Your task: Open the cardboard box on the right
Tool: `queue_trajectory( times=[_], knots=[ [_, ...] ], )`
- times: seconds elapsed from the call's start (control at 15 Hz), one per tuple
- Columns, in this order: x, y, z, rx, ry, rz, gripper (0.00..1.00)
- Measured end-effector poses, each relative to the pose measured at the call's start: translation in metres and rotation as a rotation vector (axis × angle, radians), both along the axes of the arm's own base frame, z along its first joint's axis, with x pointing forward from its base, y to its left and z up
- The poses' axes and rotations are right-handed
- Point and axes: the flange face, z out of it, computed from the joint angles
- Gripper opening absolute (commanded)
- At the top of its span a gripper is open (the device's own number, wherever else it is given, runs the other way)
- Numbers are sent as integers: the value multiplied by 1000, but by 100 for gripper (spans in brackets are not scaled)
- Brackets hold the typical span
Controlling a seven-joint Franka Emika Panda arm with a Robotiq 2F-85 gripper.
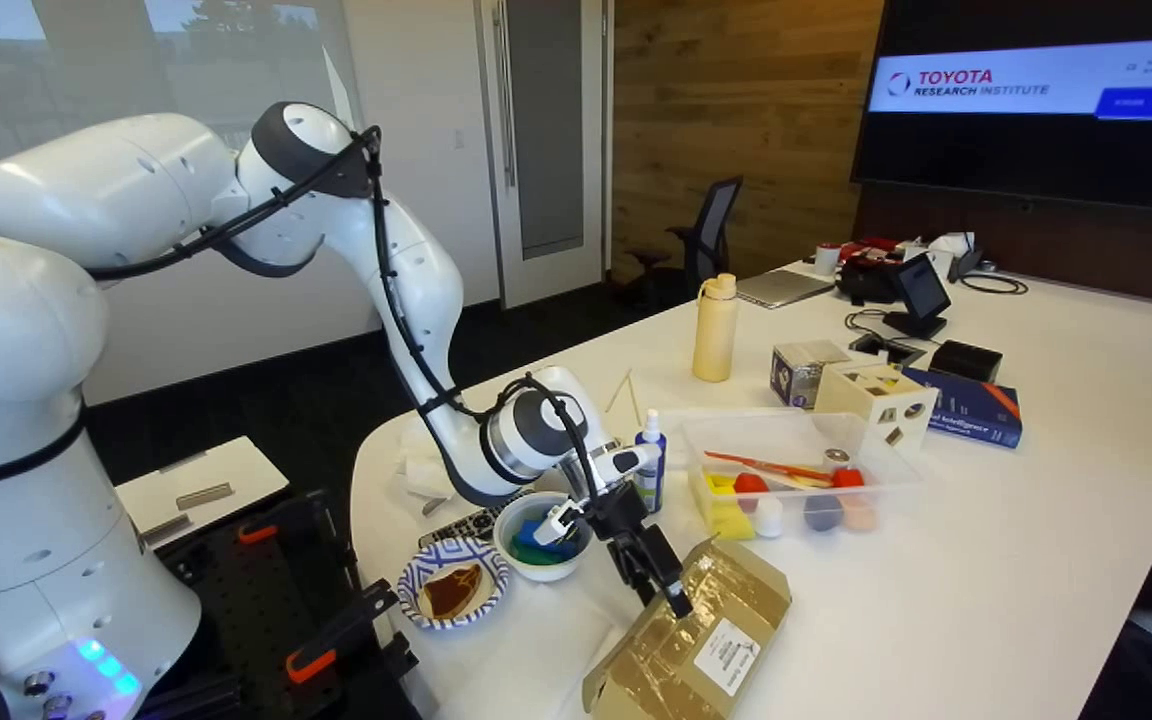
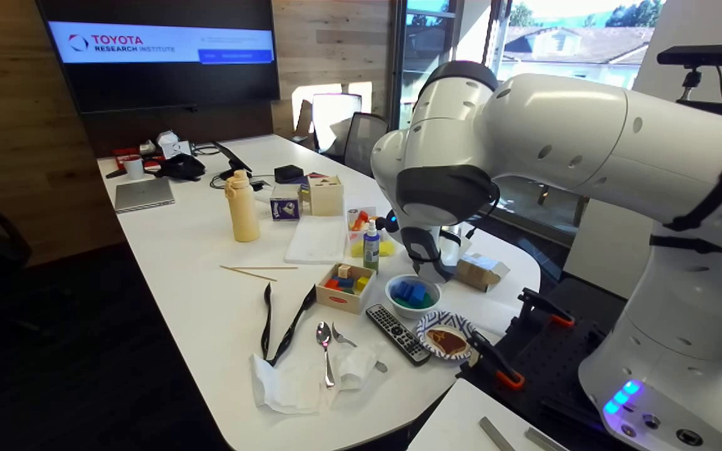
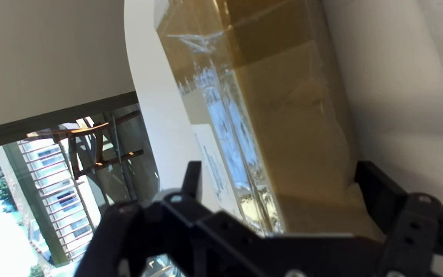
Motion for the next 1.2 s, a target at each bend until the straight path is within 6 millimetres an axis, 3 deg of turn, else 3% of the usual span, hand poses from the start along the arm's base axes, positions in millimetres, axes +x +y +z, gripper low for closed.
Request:
queue_trajectory(
  times=[0.33,1.2],
  knots=[
    [-8,0,13,-17,-46,-13,100],
    [-15,-36,67,-78,-210,-100,100]
  ],
)
